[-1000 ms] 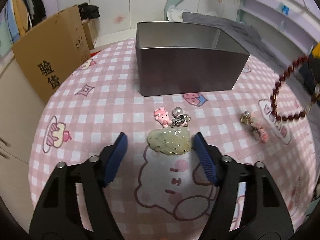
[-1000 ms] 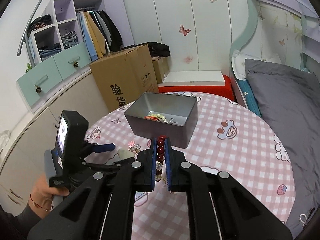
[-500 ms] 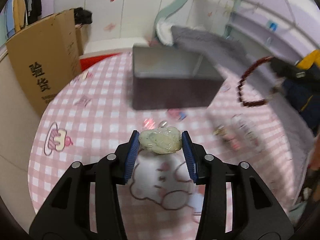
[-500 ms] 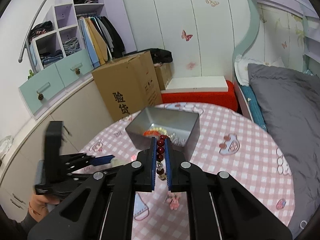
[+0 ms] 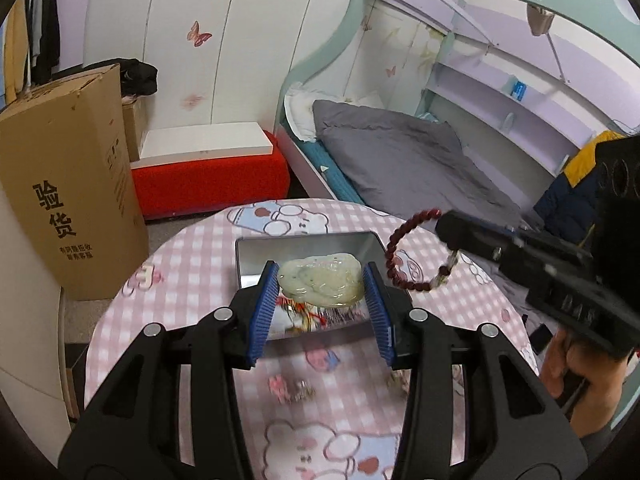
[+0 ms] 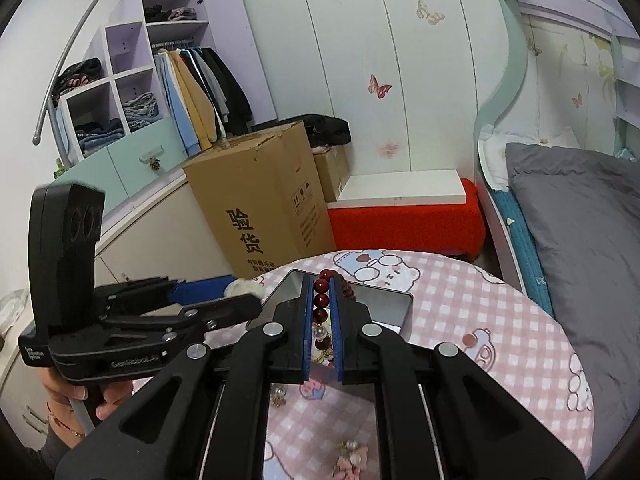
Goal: Organize jewelry
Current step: 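Carry the red bracelet to the tin with the right tool while the left carries the jade pendant there, then open both tools over the tin and withdraw them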
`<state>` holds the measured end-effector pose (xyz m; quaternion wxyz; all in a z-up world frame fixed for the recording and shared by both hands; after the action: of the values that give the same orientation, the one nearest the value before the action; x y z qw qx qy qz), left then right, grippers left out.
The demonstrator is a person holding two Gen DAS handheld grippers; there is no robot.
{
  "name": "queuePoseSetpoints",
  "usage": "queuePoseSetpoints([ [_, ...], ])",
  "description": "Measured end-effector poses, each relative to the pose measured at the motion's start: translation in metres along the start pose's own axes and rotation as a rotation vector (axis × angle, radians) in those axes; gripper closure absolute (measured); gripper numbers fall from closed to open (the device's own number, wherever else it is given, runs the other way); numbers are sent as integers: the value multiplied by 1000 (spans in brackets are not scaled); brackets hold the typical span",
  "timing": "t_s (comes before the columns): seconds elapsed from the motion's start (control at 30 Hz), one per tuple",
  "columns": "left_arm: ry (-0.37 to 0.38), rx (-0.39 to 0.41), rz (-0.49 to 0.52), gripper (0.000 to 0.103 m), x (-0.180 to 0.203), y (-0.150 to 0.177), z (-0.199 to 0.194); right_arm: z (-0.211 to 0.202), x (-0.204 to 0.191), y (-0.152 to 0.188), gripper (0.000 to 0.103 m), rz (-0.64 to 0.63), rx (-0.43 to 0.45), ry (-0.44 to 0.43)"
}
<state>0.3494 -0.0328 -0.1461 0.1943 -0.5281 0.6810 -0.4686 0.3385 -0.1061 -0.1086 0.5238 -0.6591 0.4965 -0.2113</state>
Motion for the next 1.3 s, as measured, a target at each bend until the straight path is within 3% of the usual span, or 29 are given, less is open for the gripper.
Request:
queuePoseSetpoints([
  [0.47,-17,-147,-15,60,-17,31,66,37,26,44,96,56,-116,31],
  [0.57,-8,-159,-21,55,-16,36,69,38,29,50,96,71,-129,28],
  [0.7,11,-144,-26,36,-12,33,66,34,31,53,93,88,-135,30],
  [0.87,-21,-121,-15,36,-12,26,53,21,34,43,92,96,-107,40],
  [1.07,-34,-25,-13,35,-9,8,10,-10,25,25,91,70,-49,39],
  [1.3,-107,-14,44,35,-13,28,-21,-43,13,33,83,40,-30,46],
])
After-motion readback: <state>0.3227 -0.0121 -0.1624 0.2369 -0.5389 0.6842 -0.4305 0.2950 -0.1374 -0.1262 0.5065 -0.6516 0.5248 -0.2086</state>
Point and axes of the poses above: each gripper's, at about its wrist camera, not at the fingertips, and z roughly the way its jaws point, x to its right, y to its underside, the point moved 10 cm from there along z, roughly the way its jaws point, and after that the axes turned 10 degrees about x, right-handed, at the moved point
